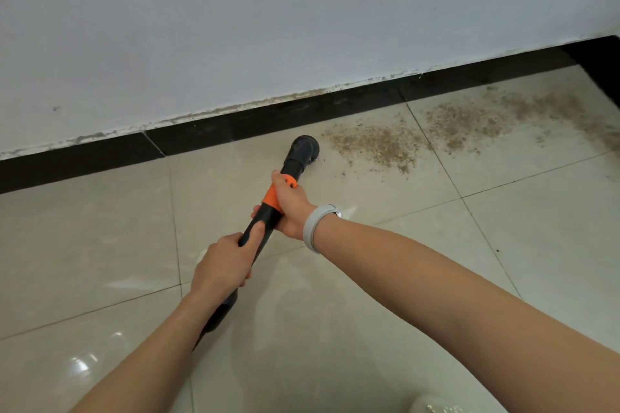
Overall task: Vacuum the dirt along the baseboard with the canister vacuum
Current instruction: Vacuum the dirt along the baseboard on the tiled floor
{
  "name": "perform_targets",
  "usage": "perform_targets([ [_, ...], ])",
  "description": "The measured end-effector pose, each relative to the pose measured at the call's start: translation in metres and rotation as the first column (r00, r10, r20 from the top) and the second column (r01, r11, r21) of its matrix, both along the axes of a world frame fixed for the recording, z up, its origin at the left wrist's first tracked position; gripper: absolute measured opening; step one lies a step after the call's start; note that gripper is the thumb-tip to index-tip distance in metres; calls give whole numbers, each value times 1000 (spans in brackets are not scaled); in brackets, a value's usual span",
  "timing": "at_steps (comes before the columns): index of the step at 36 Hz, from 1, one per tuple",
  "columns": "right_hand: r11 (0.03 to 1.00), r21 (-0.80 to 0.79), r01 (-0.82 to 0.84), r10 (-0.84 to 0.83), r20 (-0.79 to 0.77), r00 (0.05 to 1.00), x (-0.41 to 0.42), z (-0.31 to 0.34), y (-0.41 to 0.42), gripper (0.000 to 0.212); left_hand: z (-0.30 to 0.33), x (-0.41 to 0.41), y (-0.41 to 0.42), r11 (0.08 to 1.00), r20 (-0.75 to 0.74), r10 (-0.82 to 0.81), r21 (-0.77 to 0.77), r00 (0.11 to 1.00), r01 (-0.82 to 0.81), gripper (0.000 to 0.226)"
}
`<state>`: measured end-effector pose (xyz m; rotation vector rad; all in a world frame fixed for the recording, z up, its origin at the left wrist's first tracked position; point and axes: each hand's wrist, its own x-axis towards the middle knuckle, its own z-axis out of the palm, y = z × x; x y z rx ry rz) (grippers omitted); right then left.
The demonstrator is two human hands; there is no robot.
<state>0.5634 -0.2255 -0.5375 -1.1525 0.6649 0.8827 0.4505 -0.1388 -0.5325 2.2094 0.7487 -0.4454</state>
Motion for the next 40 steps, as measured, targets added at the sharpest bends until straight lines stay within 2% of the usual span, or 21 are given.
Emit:
perform_targets([
  [7, 978, -178, -109, 117, 31, 993, 24, -5, 16, 36, -16, 17, -4, 961, -18, 158, -228, 987, -157, 63],
  [12, 960, -242, -142, 152, 24, 988, 36, 2, 19, 33, -19, 30, -2, 943, -17, 160, -293, 987, -158, 62],
  [25, 986, -163, -47, 55, 46, 997, 61, -4, 5, 40, -16, 65, 2, 990, -14, -13, -143, 1000, 11, 59],
  [30, 992, -115, -47, 51, 36, 998, 74, -18, -21, 37, -22, 74, -23, 995, -22, -19, -102, 1000, 17, 58],
  [35, 997, -73, -32, 36, 46, 998, 83, -29, -40, 33, -29, 84, -39, 989, -18, -18, -148, 1000, 15, 56],
  [40, 999, -7, 49, -48, 46, 998, 98, -37, -57, 37, -19, 104, -51, 996, -28, -54, -66, 998, 52, 55],
])
